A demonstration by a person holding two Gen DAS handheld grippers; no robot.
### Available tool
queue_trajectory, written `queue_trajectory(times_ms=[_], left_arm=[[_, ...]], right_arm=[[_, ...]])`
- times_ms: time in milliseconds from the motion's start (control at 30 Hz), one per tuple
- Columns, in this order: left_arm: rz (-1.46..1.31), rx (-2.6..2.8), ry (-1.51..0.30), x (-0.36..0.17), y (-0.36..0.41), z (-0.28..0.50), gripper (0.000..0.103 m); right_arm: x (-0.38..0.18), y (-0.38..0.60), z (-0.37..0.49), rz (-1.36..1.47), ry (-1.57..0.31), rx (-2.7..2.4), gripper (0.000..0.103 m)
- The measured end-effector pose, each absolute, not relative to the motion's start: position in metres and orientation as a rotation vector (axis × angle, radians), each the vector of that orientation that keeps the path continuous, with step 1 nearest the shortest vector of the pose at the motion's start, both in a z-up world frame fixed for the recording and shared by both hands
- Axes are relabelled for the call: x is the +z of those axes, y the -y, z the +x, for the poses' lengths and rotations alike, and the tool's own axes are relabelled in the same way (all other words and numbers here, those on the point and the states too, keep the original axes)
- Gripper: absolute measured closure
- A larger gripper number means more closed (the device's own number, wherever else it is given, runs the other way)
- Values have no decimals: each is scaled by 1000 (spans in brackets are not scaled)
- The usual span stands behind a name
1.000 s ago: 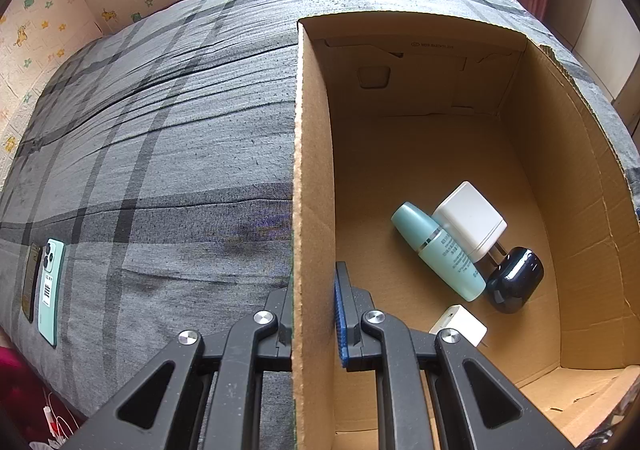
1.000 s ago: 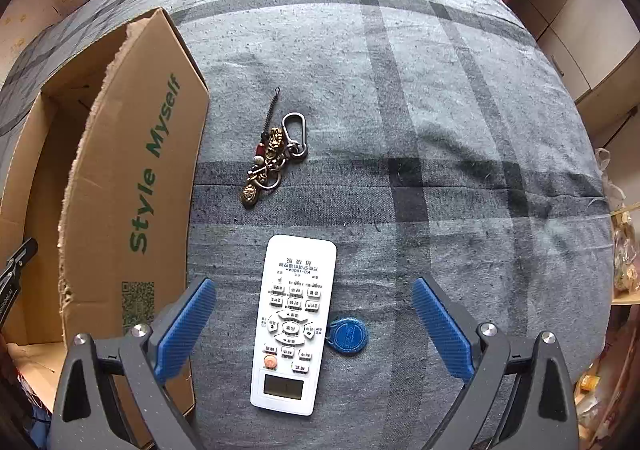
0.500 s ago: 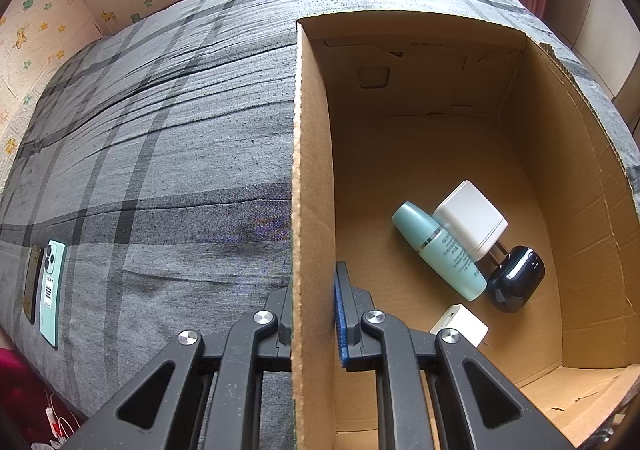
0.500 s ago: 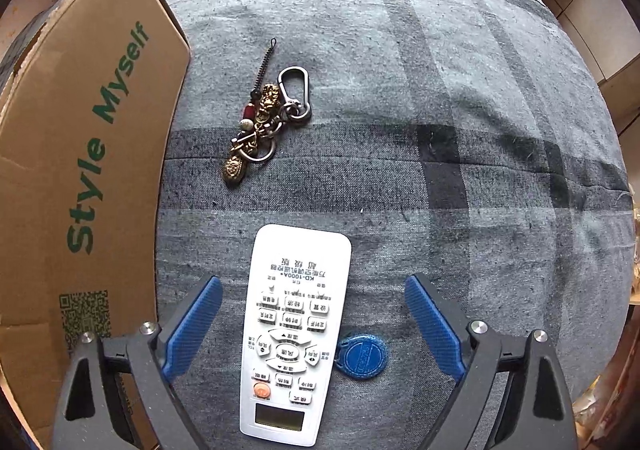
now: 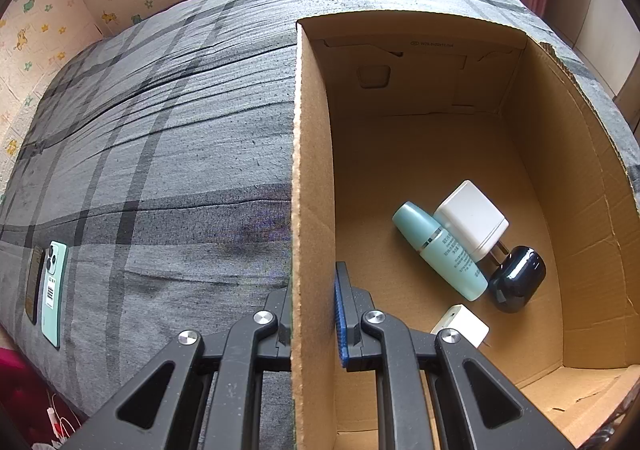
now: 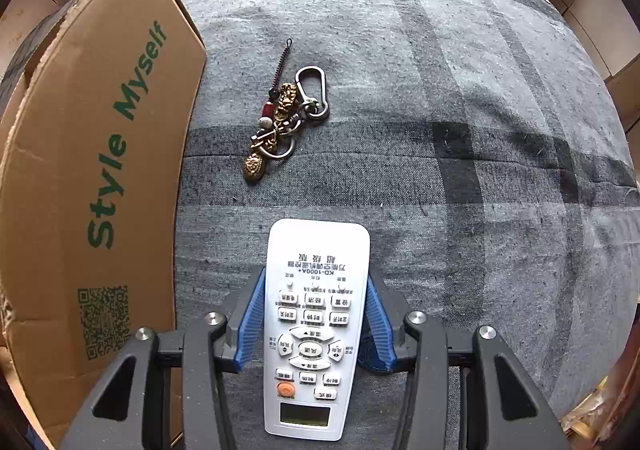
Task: Organize rigid objects
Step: 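Close the right gripper on the white remote control, then lift the white remote with the right gripper and carry it into the box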
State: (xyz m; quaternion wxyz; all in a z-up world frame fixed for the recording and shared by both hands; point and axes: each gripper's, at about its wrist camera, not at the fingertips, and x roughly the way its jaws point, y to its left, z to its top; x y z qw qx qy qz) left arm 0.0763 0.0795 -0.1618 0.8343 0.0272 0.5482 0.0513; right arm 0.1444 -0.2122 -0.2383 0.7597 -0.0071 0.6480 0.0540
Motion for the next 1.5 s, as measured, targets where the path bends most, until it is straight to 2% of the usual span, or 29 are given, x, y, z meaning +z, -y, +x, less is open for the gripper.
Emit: queue_trajectory(times_ms=[533, 1500], left_arm=[[63, 112, -1164, -161, -77, 77, 88], [57, 110, -1164, -162, -78, 78, 88]], right_arm=[[-189, 215, 129, -14, -1325, 134, 54], [-45, 175, 133, -116, -1083, 220, 54]])
